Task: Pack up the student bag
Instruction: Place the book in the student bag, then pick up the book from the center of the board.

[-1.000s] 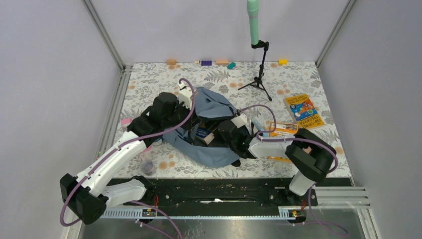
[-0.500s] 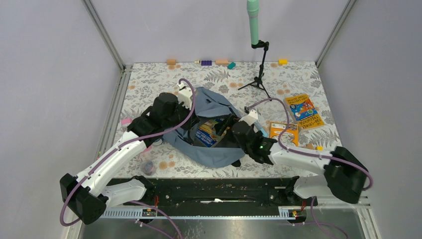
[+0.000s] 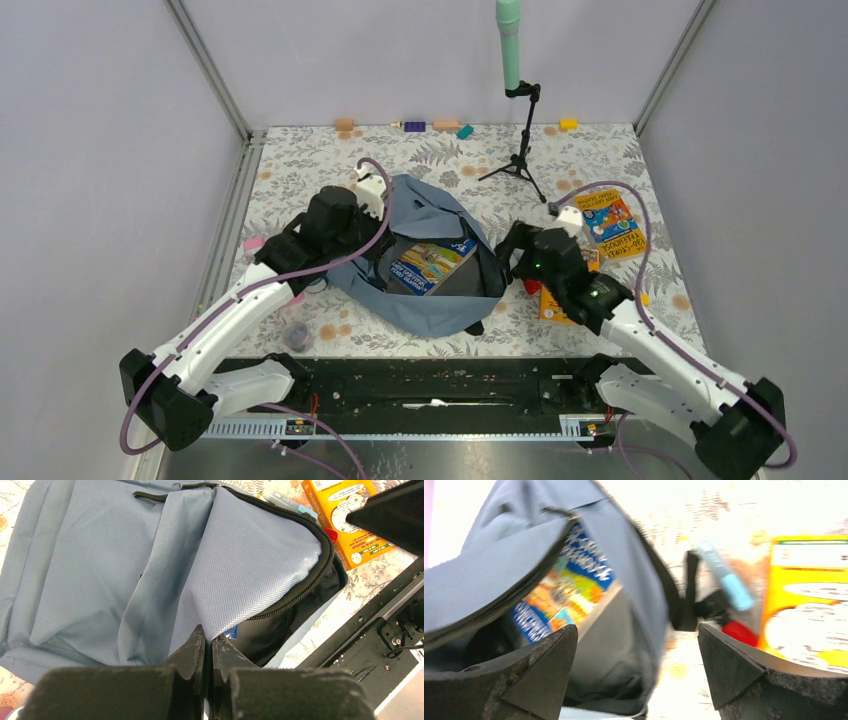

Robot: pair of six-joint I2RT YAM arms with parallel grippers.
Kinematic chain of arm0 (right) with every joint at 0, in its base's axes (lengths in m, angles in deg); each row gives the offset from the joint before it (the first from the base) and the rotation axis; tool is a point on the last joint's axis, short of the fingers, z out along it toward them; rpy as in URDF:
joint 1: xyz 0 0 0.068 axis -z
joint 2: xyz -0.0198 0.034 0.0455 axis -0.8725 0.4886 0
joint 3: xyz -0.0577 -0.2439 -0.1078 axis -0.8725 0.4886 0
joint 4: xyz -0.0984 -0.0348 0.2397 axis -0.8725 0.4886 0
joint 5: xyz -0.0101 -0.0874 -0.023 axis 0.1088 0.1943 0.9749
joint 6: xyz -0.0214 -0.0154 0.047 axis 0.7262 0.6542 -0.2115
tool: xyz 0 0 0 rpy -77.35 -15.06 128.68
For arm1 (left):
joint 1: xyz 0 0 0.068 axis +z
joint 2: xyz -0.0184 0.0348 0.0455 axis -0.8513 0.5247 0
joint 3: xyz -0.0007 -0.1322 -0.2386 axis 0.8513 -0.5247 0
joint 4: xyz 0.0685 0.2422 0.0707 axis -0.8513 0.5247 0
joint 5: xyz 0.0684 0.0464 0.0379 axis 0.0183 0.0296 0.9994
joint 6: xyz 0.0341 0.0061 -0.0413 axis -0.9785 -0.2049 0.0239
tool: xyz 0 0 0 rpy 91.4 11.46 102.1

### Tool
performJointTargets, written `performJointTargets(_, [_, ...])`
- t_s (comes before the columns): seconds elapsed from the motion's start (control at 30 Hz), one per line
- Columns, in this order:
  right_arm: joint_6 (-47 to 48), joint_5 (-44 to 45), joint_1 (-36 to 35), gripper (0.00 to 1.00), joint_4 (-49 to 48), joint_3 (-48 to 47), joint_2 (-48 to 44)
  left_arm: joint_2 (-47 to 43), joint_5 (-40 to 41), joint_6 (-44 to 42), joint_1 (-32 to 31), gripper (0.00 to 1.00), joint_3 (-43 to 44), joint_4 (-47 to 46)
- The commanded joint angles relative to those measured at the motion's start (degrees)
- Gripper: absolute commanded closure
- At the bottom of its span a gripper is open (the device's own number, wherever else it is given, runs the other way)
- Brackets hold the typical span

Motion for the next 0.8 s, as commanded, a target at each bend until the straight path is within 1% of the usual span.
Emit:
performJointTargets(0.0, [5.30, -11.01, 13.38, 0.04, 10.70, -0.30, -1.31, -0.87, 1.99, -0.17, 0.13, 1.00, 4.58, -1.94])
performJointTargets(0.07, [6.05, -14.39, 19.14, 0.04, 12.33, -0.18, 0.10, -1.08, 1.80, -0.21, 0.24, 1.00, 4.89, -2.00])
performJointTargets(0.2, [6.34, -19.34, 28.59, 0.03, 12.39, 0.51, 2.06, -1.95, 3.21, -1.15, 0.56, 1.00, 3.84, -1.76])
performJointTargets(0.3, [5.69, -24.30, 36.67, 0.02, 10.60, 1.93, 3.11, -2.64, 3.67, -1.50, 0.57, 1.00, 3.36, -1.68])
performJointTargets(0.4, [5.20, -27.24, 45.08, 0.00, 9.73, 3.70, 3.83, -2.85, 3.45, -1.63, 0.58, 1.00, 3.38, -1.67])
performJointTargets(0.53, [3.98, -24.97, 53.23, 0.00, 8.01, 6.36, 4.72, -2.75, 2.92, -1.50, 0.66, 1.00, 3.44, -1.71])
performJointTargets(0.67, [1.98, -20.79, 56.51, 0.00, 4.04, 9.70, 5.93, -2.84, 2.38, -1.32, 0.78, 1.00, 3.34, -1.91])
performJointTargets(0.77, [2.51, -21.43, 59.51, 0.00, 2.18, 9.55, 9.21, -2.63, 2.29, -1.33, 0.75, 1.00, 3.22, -1.92])
